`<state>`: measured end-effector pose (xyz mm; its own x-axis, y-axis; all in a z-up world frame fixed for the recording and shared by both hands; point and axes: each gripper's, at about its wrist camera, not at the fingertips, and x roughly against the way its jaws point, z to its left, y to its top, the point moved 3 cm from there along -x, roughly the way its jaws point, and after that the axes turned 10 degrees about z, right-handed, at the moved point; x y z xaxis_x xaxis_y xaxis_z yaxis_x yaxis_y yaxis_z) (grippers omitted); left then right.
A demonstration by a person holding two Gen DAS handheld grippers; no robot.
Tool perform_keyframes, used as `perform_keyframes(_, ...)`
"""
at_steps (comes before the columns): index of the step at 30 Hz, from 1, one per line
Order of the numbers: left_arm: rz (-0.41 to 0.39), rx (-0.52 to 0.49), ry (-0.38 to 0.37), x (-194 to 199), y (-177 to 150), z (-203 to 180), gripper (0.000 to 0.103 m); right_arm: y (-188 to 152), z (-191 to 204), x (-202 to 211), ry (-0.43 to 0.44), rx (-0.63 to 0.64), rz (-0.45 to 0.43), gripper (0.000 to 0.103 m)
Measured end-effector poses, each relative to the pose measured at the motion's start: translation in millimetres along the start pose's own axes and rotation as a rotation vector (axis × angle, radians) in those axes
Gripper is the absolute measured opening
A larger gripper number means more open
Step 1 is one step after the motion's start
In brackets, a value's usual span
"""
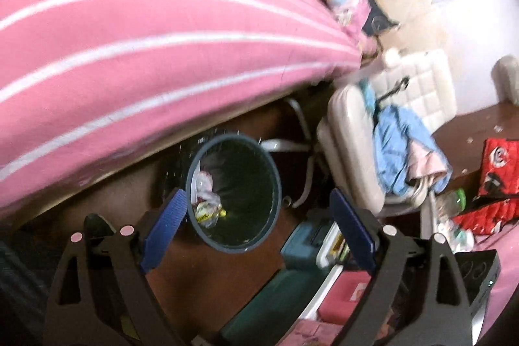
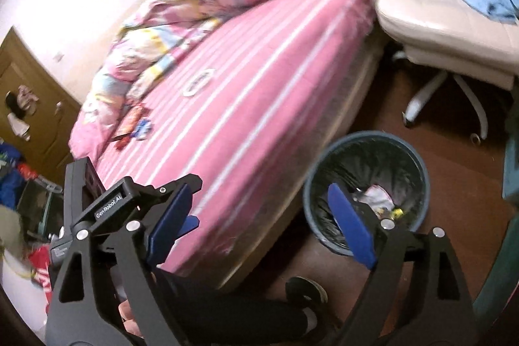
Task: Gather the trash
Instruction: 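Move both open grippers back to the bed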
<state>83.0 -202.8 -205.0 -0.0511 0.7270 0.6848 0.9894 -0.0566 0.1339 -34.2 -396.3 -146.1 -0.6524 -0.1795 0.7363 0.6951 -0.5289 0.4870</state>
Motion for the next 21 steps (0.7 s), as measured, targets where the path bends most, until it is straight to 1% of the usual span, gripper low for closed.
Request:
perform_keyframes(2,-0.043,0.015,-0.029,19.3,2.0,3.9,0.088,3.7,13.5,3.4,0.013,0.025,-0.01,0.087)
perform_keyframes(7,-0.116,0.054,-0.062,54.9,15.0,16.4,0.089,15.3,50.0,2.7,0.057,0.073,-0.007,0.088)
perform_keyframes(10,-0.147,0.065,-0.076,79.6,33.5,26.4,0.089,26.5,75.1,-4.4,0.06,0.125,-0.003,0.088)
perform_keyframes(12,-0.174,0.061,-0.07,96.0,47.3,32.9,0.089,35.4,90.6,-13.2,0.053,0.156,0.002,0.088)
perform_keyframes(13,-0.186,0.059,-0.062,102.5,53.1,36.1,0.089,42.4,102.7,-21.9,0.051,0.175,0.008,0.088)
perform_keyframes(16,-0.219,0.048,0.023,124.2,75.9,52.3,0.089,57.2,125.7,-44.2,0.043,0.22,0.019,0.088)
perform_keyframes(18,-0.233,0.042,0.058,133.5,91.6,67.7,0.089,68.7,143.9,-67.5,0.036,0.254,0.029,0.088)
perform_keyframes(21,-0.246,0.052,0.096,140.9,115.6,91.5,0.089,78.5,156.6,-93.4,0.026,0.289,0.04,0.088)
